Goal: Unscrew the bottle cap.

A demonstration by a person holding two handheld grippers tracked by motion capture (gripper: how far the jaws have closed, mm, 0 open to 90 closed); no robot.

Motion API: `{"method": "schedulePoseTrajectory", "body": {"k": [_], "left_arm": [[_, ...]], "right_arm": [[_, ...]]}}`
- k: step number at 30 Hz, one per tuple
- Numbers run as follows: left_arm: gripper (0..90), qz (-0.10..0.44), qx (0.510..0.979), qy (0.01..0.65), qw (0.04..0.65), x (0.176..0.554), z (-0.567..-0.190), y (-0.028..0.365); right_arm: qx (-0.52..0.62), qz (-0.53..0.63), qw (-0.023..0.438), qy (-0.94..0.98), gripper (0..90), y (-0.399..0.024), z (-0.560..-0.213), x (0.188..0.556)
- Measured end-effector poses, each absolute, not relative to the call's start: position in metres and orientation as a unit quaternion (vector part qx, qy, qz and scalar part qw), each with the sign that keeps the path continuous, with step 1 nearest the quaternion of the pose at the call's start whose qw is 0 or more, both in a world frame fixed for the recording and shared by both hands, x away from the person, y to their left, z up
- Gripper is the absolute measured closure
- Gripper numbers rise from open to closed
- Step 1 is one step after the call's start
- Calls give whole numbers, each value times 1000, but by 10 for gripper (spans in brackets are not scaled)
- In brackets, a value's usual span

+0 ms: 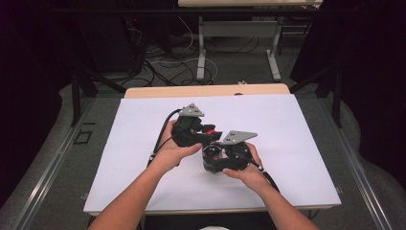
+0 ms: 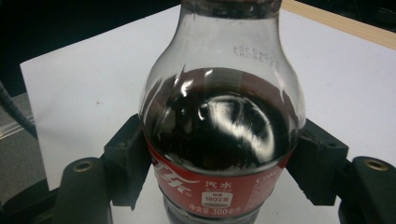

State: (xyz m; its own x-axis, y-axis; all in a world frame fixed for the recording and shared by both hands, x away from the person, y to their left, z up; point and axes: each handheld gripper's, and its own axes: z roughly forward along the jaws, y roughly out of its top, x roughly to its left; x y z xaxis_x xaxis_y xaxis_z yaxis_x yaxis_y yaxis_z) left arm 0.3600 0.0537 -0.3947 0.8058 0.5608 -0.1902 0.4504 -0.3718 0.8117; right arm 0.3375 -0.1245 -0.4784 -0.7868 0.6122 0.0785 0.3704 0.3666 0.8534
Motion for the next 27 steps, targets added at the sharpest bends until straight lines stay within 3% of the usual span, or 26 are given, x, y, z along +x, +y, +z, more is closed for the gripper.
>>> {"method": "schedulePoseTrajectory", "body": {"k": [10, 27], "left_arm": [[610, 73, 796, 411, 439, 357, -390, 37], [612, 64, 776, 424, 463, 363, -384, 49]], "right_arm": [[317, 469, 144, 812, 298, -127, -480, 339], [324, 465, 146, 810, 298, -128, -484, 342]]}}
